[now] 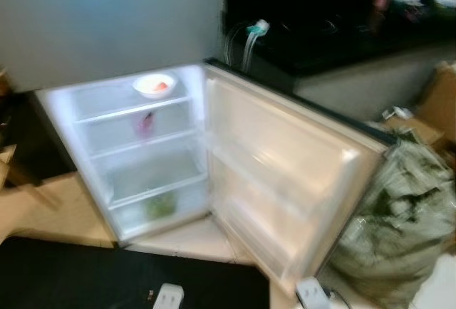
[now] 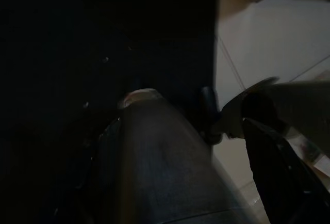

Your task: Restocking fridge

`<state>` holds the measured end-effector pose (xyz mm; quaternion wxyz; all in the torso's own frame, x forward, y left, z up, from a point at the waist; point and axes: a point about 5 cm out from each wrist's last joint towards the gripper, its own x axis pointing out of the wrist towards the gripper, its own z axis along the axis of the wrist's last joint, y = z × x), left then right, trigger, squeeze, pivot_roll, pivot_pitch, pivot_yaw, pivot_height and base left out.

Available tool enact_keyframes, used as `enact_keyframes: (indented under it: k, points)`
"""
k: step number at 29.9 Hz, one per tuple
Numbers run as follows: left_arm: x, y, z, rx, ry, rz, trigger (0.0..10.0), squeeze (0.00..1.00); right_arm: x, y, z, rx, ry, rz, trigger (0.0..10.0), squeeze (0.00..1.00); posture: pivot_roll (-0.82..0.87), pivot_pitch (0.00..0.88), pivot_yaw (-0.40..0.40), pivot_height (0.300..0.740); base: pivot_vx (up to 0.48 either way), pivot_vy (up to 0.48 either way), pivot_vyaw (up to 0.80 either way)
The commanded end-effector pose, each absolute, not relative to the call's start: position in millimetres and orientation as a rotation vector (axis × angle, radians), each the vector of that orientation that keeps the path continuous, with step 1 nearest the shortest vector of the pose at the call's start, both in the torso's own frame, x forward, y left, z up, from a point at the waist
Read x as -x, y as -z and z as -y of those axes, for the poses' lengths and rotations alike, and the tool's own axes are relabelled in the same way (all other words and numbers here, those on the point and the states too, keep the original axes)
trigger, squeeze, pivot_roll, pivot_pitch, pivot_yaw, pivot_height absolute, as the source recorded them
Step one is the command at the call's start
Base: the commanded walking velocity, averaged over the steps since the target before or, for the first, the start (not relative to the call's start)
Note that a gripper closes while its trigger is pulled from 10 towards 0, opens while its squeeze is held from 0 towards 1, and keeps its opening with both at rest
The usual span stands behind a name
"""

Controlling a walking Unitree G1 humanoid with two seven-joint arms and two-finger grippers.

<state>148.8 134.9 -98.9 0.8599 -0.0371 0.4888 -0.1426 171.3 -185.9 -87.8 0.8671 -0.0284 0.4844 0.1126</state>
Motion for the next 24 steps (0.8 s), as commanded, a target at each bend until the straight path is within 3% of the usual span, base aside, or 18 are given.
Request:
enact_keyframes:
  k: [1, 9, 18, 24]
  points:
    - [-143.8, 101.1, -133.1, 0.073, 0.311, -1.052, 10.0, 0.00, -163.6, 91.3, 185.3, 0.039, -0.223, -1.036, 10.0, 0.00, -0.05, 0.000, -0.009, 0.740, 0.000, 0.000, 0.00]
    - [-143.8, 100.9, -132.2, 0.080, 0.317, -1.050, 10.0, 0.00, -164.0, 91.1, 185.4, 0.030, -0.221, -1.034, 10.0, 0.00, -0.05, 0.000, -0.009, 0.740, 0.000, -0.420, 0.00]
    - [-144.0, 100.8, -132.5, 0.091, 0.305, -1.047, 10.0, 0.00, -164.4, 90.8, 186.7, 0.046, -0.215, -1.030, 10.0, 0.00, -0.05, 0.000, -0.008, 0.740, 0.000, 0.000, 0.00]
    - [-143.7, 100.9, -132.8, 0.089, 0.306, -1.047, 10.0, 0.00, -172.1, 85.9, 202.2, 0.110, -0.130, -1.000, 10.0, 0.00, -0.06, 0.000, -0.008, 0.740, 0.000, 0.000, 0.00]
